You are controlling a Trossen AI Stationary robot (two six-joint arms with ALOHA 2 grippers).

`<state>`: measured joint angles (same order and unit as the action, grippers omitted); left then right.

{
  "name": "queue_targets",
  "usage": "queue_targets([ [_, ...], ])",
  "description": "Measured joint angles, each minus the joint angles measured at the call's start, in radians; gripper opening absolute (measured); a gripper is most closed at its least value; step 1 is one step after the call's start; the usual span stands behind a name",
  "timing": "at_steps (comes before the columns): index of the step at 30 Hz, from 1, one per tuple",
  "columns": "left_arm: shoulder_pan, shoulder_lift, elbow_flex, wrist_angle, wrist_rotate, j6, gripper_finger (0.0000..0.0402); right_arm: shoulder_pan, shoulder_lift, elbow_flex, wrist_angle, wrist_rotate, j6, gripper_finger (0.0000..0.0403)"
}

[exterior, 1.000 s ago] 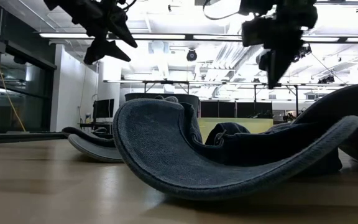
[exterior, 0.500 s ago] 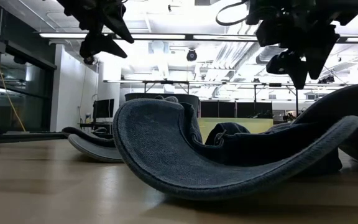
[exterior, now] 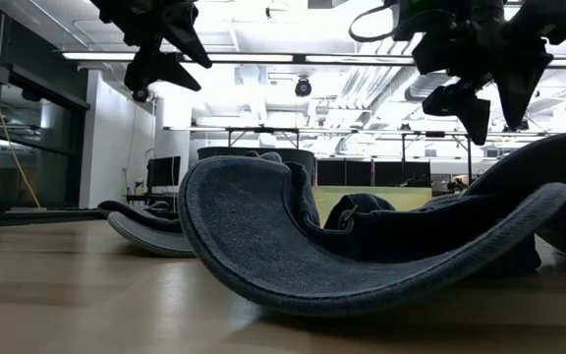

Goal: Pick & Place hat
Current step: Put the right gray cap into the yellow bin

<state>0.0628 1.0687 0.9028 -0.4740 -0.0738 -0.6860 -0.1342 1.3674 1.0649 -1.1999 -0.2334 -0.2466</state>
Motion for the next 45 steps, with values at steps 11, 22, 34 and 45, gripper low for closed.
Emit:
queue_targets([
  [11, 0.000, 0.000, 0.000, 0.001, 0.000, 0.000, 0.0191, 0.104, 0.000, 0.000, 0.003, 0.109, 0.007, 0.0269],
  [22, 0.000, 0.000, 0.000, 0.001, 0.002, 0.003, 0.0191, 0.178, 0.000, -0.004, 0.005, 0.056, 0.043, 0.0269],
  [34, 0.001, 0.001, -0.001, 0.001, 0.012, 0.029, 0.0191, 0.208, 0.000, -0.193, 0.085, 0.048, 0.118, 0.0266],
  [45, 0.001, 0.001, -0.001, 0.001, 0.013, 0.030, 0.0191, 0.208, 0.000, -0.312, 0.339, 0.005, 0.137, 0.0266],
])
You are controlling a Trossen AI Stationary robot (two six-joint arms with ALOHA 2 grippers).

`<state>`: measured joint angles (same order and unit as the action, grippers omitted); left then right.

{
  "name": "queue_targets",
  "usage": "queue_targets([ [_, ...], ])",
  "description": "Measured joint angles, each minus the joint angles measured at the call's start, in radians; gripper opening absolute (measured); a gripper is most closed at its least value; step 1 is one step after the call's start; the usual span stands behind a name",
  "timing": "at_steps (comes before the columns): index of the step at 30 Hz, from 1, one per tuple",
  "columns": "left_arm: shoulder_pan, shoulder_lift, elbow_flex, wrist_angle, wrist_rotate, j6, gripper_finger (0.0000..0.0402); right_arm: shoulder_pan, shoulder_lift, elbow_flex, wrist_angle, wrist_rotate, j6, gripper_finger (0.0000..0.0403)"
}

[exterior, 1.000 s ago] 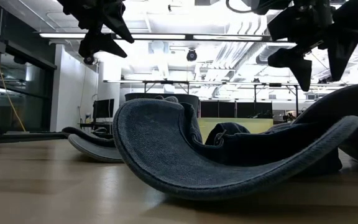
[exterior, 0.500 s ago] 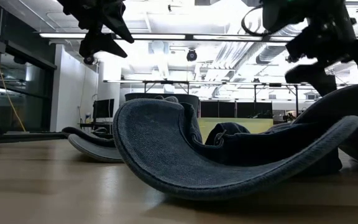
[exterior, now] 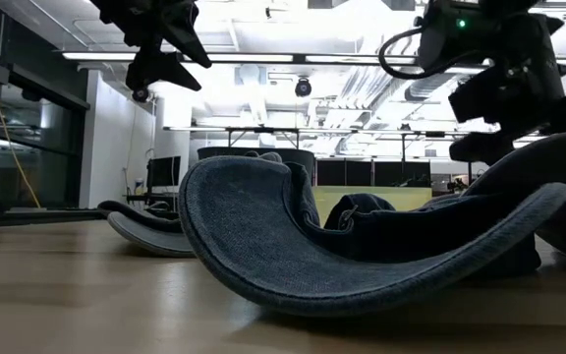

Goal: Pick & Place hat
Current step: Put the right gray cap into the yellow bin

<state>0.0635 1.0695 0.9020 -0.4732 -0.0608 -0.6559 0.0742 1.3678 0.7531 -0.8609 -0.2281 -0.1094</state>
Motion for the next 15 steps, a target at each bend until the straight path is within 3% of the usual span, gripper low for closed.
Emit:
queue_targets([
  [15, 0.000, 0.000, 0.000, 0.000, 0.001, -0.001, 0.0191, 0.008, 0.000, -0.016, 0.118, -0.016, 0.010, 0.0255],
])
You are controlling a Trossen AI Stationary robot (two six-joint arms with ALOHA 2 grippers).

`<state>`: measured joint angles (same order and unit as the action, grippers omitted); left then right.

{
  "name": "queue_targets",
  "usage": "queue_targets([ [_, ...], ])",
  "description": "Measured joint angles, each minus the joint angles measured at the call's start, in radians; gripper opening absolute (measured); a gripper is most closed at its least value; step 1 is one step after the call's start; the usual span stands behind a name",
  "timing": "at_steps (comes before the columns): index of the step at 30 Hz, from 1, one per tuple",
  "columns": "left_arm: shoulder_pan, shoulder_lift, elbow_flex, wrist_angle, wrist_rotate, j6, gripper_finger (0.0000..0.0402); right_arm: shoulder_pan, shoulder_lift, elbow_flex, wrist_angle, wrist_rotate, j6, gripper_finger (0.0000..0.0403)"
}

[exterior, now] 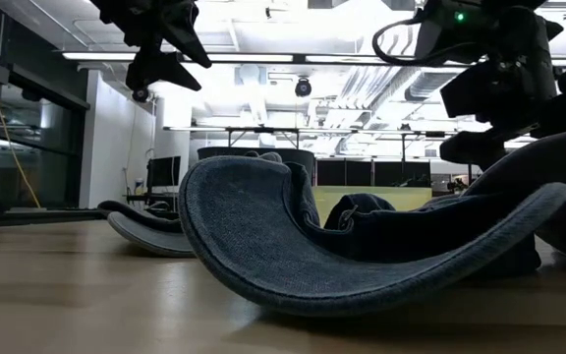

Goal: Pick & Place hat
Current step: Put the right gray cap into the yellow bin

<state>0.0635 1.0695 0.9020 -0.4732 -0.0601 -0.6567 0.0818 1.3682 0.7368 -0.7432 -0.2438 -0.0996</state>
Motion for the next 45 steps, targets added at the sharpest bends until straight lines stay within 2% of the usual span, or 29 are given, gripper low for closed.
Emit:
queue_targets([
  [9, 0.000, 0.000, 0.000, 0.000, 0.000, -0.002, 0.0191, 0.000, 0.000, 0.000, -0.014, 0.003, 0.096, 0.0189],
  [23, 0.001, 0.000, 0.000, 0.000, 0.000, -0.002, 0.0191, 0.000, 0.000, 0.000, -0.030, -0.002, 0.105, 0.0028],
  [45, 0.001, 0.000, 0.000, 0.000, -0.001, -0.003, 0.0191, -0.001, 0.000, 0.000, -0.040, -0.047, 0.130, 0.0024],
])
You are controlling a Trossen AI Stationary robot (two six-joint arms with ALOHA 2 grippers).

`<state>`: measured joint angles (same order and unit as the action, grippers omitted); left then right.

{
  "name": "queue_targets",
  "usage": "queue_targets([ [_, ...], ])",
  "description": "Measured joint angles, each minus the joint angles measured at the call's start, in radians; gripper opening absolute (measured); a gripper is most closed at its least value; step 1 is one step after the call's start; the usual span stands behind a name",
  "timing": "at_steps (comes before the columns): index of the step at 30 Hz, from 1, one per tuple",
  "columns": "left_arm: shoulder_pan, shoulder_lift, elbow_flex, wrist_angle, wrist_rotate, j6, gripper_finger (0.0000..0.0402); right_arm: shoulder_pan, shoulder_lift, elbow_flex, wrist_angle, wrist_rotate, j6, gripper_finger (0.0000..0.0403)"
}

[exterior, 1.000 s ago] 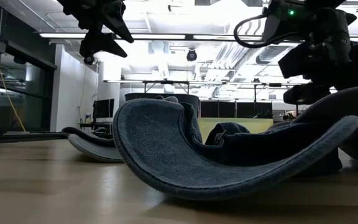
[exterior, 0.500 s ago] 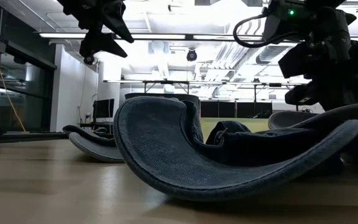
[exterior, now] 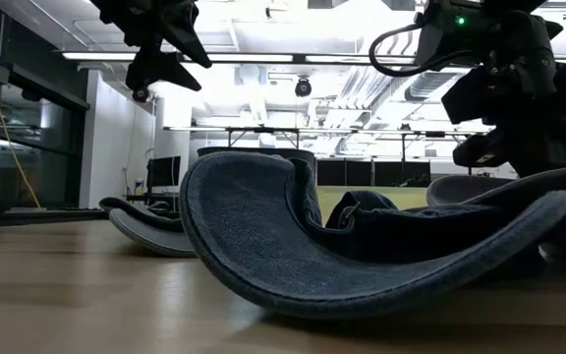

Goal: Pick & Place hat
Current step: Put the right gray cap into the yellow bin

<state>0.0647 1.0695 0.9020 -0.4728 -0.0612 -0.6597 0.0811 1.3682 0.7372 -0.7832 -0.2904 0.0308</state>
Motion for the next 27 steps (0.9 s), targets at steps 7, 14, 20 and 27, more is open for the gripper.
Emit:
queue_targets([
  [7, 0.000, 0.000, 0.000, 0.000, 0.000, -0.003, 0.0191, 0.000, 0.000, 0.001, -0.017, -0.016, 0.023, 0.0024],
  [14, 0.000, 0.000, 0.000, 0.015, 0.000, -0.008, 0.0191, 0.000, 0.000, 0.001, -0.023, -0.061, 0.043, 0.0024],
  [20, 0.000, 0.000, 0.000, 0.017, 0.000, -0.023, 0.0191, 0.000, 0.000, 0.001, -0.025, -0.068, 0.051, 0.0024],
  [27, 0.000, 0.000, 0.000, 0.028, 0.000, -0.026, 0.0191, 0.000, 0.000, 0.038, -0.093, -0.084, 0.042, 0.0024],
])
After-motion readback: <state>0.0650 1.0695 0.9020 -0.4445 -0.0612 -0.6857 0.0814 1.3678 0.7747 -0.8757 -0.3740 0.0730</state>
